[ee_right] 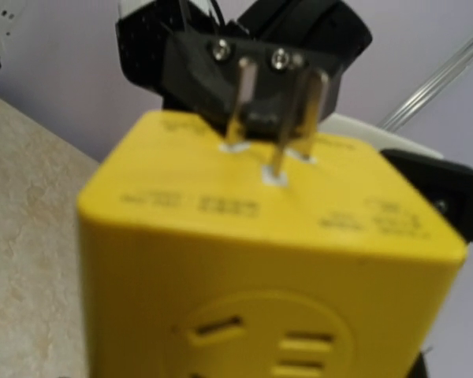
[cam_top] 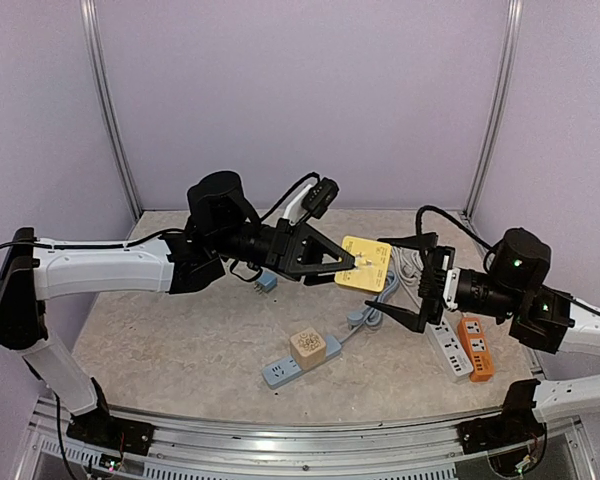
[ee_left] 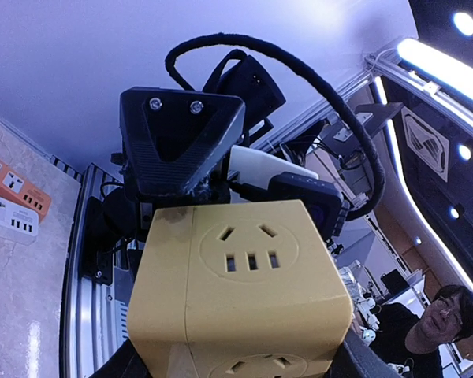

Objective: Insert the plug
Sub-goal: Pass from the left arm to the right, then pass from the right arm to the left, then pass from the left arm to the right

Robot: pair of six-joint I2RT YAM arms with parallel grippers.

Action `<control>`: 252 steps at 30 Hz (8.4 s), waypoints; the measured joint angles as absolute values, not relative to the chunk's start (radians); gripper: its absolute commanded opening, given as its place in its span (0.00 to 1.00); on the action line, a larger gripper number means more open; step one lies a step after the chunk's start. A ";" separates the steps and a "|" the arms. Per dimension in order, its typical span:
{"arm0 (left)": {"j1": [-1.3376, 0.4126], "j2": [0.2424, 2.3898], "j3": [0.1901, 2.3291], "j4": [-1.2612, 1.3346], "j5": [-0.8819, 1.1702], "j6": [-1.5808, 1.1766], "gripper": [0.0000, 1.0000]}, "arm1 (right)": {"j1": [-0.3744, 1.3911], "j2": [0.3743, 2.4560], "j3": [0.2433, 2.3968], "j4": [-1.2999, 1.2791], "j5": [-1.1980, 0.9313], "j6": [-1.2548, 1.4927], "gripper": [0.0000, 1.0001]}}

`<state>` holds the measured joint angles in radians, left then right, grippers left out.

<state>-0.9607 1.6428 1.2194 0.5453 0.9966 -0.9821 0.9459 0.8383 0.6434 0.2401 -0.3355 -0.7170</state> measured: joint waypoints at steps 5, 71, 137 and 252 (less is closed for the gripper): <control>-0.961 1.643 1.219 0.558 1.007 -0.990 0.05 | 0.946 0.835 0.636 0.281 -0.362 -0.708 0.85; -0.978 1.702 1.602 -0.345 0.471 -0.619 0.99 | 0.941 0.958 0.905 -0.267 -0.049 -0.366 0.00; -0.939 1.623 1.267 0.281 0.797 -0.870 0.10 | 1.000 0.796 0.532 0.390 -0.099 -0.482 0.91; -1.113 1.705 1.557 -0.644 0.991 -0.189 0.23 | 1.055 0.937 0.933 -0.332 -0.509 -0.867 0.91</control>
